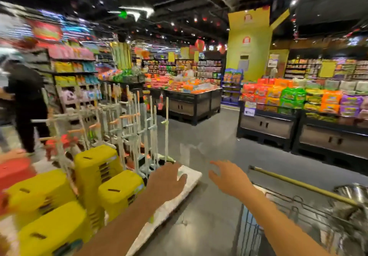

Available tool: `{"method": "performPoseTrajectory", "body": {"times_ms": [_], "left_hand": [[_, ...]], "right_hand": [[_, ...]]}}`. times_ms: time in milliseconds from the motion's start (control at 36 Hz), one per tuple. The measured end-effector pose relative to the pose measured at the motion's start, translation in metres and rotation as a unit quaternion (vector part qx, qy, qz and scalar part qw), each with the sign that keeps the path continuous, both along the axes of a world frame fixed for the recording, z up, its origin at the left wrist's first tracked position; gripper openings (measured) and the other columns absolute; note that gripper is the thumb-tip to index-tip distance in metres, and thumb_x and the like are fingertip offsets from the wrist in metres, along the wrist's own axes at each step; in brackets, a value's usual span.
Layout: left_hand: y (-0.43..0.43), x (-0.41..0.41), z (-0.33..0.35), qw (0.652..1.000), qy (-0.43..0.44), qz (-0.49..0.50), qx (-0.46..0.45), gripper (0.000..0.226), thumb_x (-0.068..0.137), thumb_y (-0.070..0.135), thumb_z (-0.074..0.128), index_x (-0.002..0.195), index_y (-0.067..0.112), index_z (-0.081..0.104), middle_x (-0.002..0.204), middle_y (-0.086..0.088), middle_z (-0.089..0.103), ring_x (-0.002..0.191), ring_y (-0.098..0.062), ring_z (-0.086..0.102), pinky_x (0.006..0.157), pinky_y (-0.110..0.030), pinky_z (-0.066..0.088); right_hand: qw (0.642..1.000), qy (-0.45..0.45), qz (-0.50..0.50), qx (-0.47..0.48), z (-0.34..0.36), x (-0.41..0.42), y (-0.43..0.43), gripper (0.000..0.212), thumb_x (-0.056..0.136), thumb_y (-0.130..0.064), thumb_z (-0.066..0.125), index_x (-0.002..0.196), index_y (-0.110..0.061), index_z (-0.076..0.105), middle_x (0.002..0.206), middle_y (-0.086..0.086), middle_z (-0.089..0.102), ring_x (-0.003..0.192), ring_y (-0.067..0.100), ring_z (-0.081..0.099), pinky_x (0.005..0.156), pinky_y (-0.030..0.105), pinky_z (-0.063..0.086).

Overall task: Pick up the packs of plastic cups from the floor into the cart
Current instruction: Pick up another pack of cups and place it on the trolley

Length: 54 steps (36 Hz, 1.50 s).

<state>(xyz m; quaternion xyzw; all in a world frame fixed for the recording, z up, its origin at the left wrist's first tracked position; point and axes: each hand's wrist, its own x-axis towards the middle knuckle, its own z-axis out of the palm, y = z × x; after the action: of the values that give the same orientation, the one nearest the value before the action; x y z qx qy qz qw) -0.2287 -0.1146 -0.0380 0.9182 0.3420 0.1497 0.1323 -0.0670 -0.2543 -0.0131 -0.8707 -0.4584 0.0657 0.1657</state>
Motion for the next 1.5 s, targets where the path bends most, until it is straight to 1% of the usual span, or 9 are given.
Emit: {"method": "performPoseTrajectory", "body": {"times_ms": [111,389,583,694,778,861,1222,1361,1500], "left_hand": [[0.014,-0.105,0.008,0.998,0.002,0.062,0.001,0.042,0.095,0.05,0.041,0.132,0.032,0.05,0.128,0.001,0.06,0.112,-0.024,0.059,0.092,-0.039,0.05],[0.015,-0.398,0.003,0.961,0.023,0.274,0.014,0.046,0.095,0.049,0.044,0.131,0.024,0.052,0.131,-0.004,0.057,0.12,-0.029,0.053,0.093,-0.04,0.046],[-0.032,-0.585,-0.002,0.869,0.013,0.495,-0.004,0.036,0.091,0.048,0.05,0.11,0.019,0.062,0.112,-0.008,0.065,0.107,-0.03,0.061,0.086,-0.042,0.05],[-0.078,-0.666,-0.009,0.802,-0.004,0.597,-0.02,0.041,0.092,0.049,0.048,0.124,0.025,0.059,0.127,0.0,0.061,0.113,-0.023,0.057,0.091,-0.038,0.048],[-0.112,-0.714,-0.013,0.765,0.002,0.643,-0.04,0.04,0.092,0.049,0.046,0.117,0.021,0.061,0.108,-0.001,0.064,0.099,-0.024,0.06,0.083,-0.04,0.052],[-0.144,-0.755,-0.02,0.705,-0.011,0.707,-0.056,0.046,0.087,0.054,0.042,0.111,0.02,0.063,0.105,-0.003,0.066,0.095,-0.024,0.062,0.083,-0.045,0.053],[-0.194,-0.805,-0.042,0.489,-0.082,0.864,-0.092,0.033,0.094,0.033,0.053,0.118,0.013,0.064,0.112,-0.006,0.067,0.094,-0.018,0.06,0.081,-0.03,0.049],[-0.22,-0.804,-0.051,0.433,-0.078,0.893,-0.096,0.033,0.095,0.031,0.052,0.118,0.011,0.065,0.111,-0.007,0.068,0.089,-0.017,0.061,0.075,-0.029,0.049],[-0.248,-0.813,-0.056,0.391,-0.055,0.913,-0.105,0.034,0.094,0.035,0.052,0.119,0.015,0.064,0.112,-0.006,0.067,0.098,-0.021,0.062,0.084,-0.035,0.053]], "right_hand": [[0.998,-0.003,0.065,0.011,-0.003,-0.089,0.037,0.051,0.109,-0.044,0.044,0.156,-0.026,0.043,0.162,0.003,0.045,0.147,0.025,0.044,0.119,0.036,0.035],[0.945,-0.031,0.325,-0.002,-0.008,-0.34,0.146,0.045,0.11,-0.043,0.043,0.149,-0.024,0.05,0.149,0.004,0.058,0.133,0.028,0.057,0.106,0.043,0.049],[0.861,-0.048,0.506,0.027,-0.027,-0.535,0.199,0.039,0.105,-0.045,0.049,0.13,-0.019,0.063,0.131,0.01,0.069,0.119,0.033,0.064,0.094,0.046,0.054],[0.786,-0.036,0.616,0.026,-0.033,-0.635,0.201,0.031,0.104,-0.043,0.052,0.119,-0.02,0.067,0.118,0.008,0.074,0.106,0.031,0.068,0.088,0.047,0.056],[0.736,-0.023,0.676,0.028,-0.037,-0.696,0.196,0.04,0.104,-0.044,0.052,0.137,-0.022,0.062,0.128,0.006,0.071,0.113,0.028,0.067,0.091,0.04,0.052],[0.675,-0.026,0.737,0.011,-0.044,-0.754,0.19,0.044,0.106,-0.043,0.051,0.143,-0.022,0.057,0.141,0.004,0.064,0.125,0.026,0.061,0.097,0.036,0.048],[0.483,-0.026,0.875,-0.017,-0.074,-0.912,0.191,0.039,0.105,-0.043,0.051,0.139,-0.025,0.059,0.126,0.0,0.072,0.106,0.021,0.07,0.079,0.034,0.056],[0.428,-0.021,0.903,-0.033,-0.084,-0.947,0.177,0.037,0.104,-0.039,0.051,0.131,-0.017,0.065,0.124,0.006,0.072,0.109,0.026,0.069,0.091,0.045,0.06],[0.384,-0.032,0.921,-0.05,-0.096,-0.976,0.158,0.044,0.105,-0.04,0.05,0.143,-0.019,0.059,0.131,0.003,0.07,0.116,0.022,0.066,0.098,0.038,0.056]]}}
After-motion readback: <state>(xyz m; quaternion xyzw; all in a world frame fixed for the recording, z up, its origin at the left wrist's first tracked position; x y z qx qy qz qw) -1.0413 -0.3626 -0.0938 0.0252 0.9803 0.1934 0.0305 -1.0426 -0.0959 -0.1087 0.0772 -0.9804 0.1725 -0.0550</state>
